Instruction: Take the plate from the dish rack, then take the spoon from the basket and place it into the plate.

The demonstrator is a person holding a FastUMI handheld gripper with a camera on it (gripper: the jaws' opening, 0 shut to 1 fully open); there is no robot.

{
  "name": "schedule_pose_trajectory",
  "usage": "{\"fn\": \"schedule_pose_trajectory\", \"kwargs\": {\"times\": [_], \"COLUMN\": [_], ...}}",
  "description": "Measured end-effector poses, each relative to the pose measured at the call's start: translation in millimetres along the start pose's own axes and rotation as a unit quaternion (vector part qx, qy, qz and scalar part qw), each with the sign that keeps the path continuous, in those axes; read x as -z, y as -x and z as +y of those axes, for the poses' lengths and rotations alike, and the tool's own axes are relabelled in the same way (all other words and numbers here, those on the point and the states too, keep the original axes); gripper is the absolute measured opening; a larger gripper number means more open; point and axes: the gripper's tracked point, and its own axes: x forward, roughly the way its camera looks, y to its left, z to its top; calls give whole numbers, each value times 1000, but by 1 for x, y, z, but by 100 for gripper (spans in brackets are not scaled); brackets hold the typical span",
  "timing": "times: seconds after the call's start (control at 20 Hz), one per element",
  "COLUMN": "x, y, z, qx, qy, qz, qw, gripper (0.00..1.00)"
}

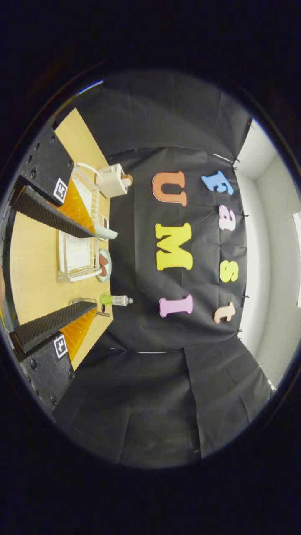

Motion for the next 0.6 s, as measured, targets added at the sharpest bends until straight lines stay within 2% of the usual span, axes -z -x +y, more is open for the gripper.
{"fn": "schedule_pose_trajectory", "kwargs": {"times": [0.25,0.6], "x": [2,-23], "y": [-15,-69], "z": [-2,12], "qx": [2,-6], "qy": [-3,1], "qz": [17,79], "qw": [1000,997], "gripper": [98,97]}}
